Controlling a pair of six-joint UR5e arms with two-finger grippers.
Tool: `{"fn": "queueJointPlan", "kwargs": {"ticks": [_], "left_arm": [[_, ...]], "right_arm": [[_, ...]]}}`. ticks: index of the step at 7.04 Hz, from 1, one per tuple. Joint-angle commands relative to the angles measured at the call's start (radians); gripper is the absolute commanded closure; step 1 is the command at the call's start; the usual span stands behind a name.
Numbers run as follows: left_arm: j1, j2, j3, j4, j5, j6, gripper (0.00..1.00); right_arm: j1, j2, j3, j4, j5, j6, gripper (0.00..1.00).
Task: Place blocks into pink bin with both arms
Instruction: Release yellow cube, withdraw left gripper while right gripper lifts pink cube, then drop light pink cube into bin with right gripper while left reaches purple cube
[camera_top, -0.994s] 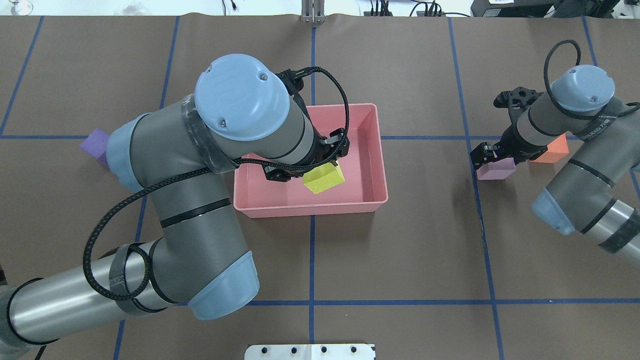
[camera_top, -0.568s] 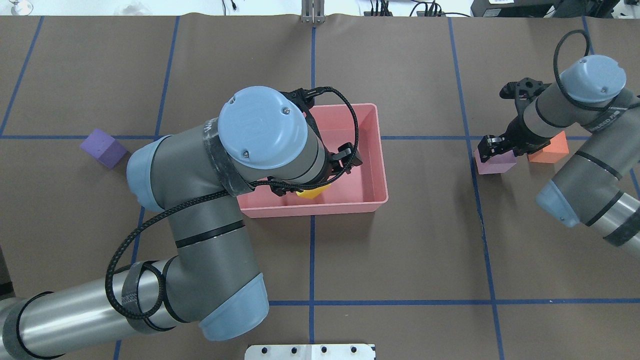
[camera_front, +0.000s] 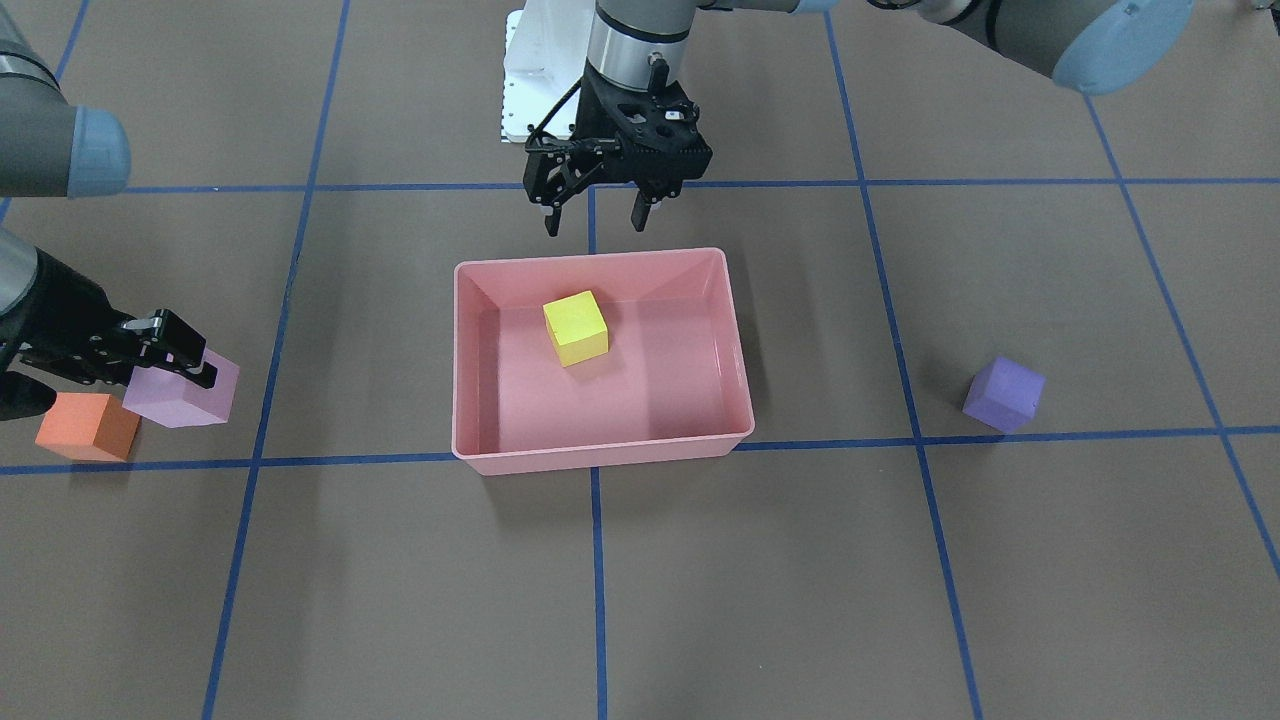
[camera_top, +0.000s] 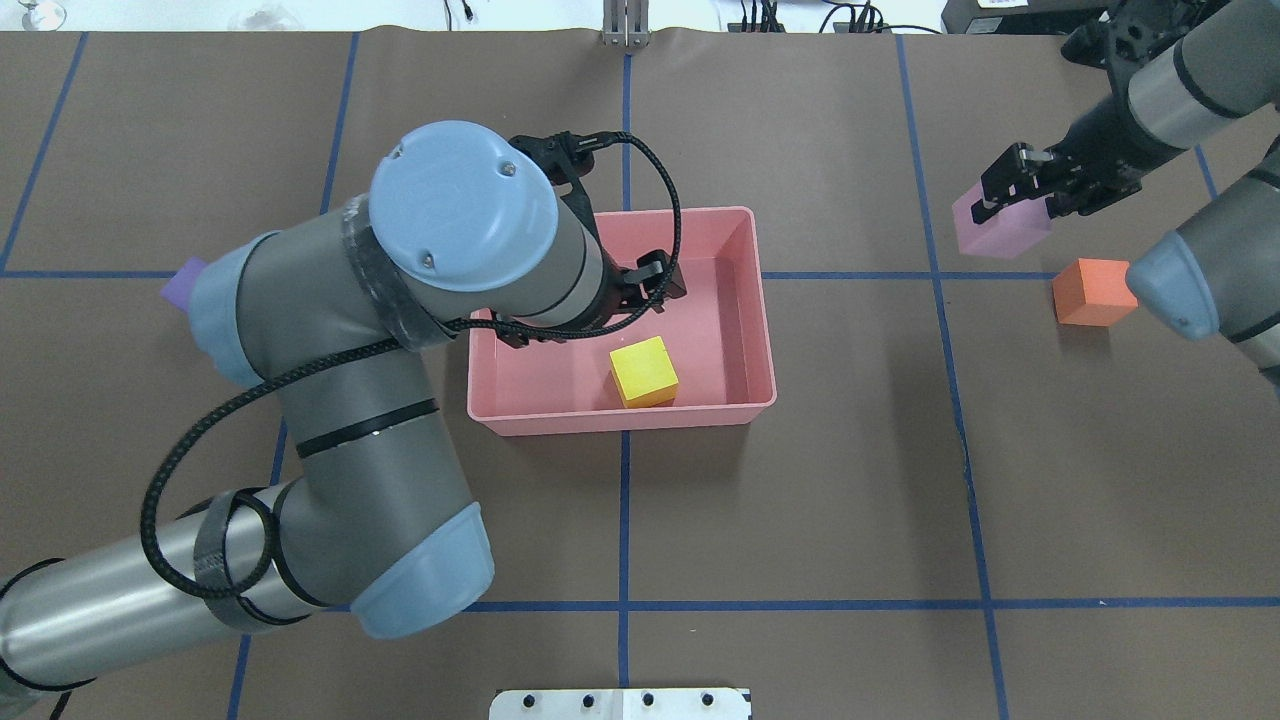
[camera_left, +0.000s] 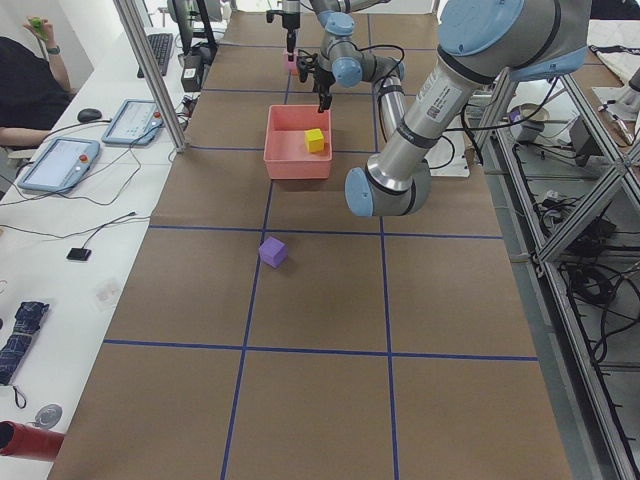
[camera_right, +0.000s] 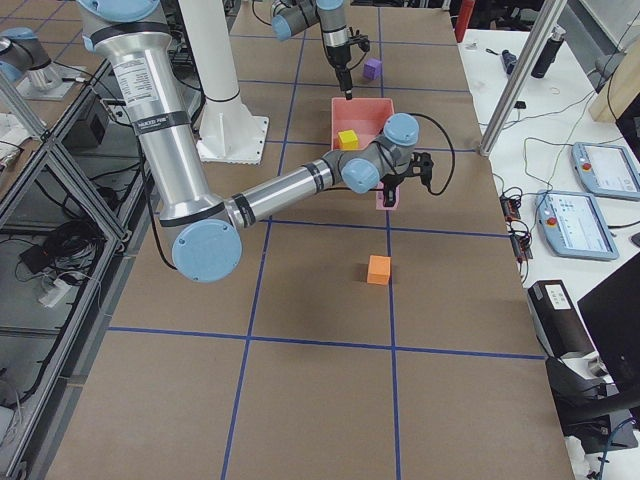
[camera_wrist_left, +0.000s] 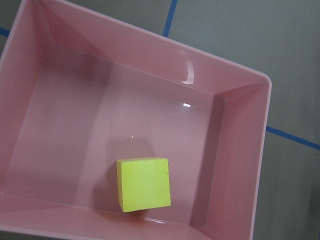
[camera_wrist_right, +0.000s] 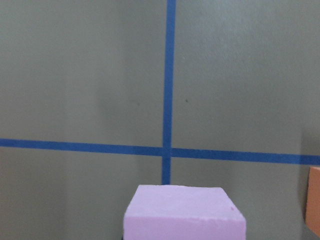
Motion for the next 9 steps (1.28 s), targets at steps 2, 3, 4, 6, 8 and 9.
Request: {"fn": "queueJointPlan", "kwargs": {"ticks": [2,3,4,6,8,9], "left_arm": [[-0.276,0.239,-0.067,-0.002,-0.240,0.396,0.00],[-0.364,0.341,-0.089,-0.007,-0.284,0.549,0.00],[-0.447,0.393,-0.083,-0.008,-0.331,0.683,0.00],[-0.501,0.438,-0.025,-0.011,-0.355,0.952,0.00],[-0.501,0.490,0.051,-0.121,-0.350,1.069,0.00],[-0.500,0.553,0.128,-0.327,-0.350,1.062,0.00]], "right_arm": [[-0.044,0.210,0.004,-0.084,0.056,0.239,1.00],[-0.109,0.255,0.004,-0.084,-0.008,0.302,1.00],[-0.206,0.299,0.000,-0.084,-0.136,0.361,1.00],[-0.318,0.367,-0.040,-0.081,-0.261,0.444,1.00],[-0.366,0.401,-0.095,-0.073,-0.344,0.446,1.00],[-0.375,0.407,-0.103,-0.071,-0.368,0.446,1.00]]}}
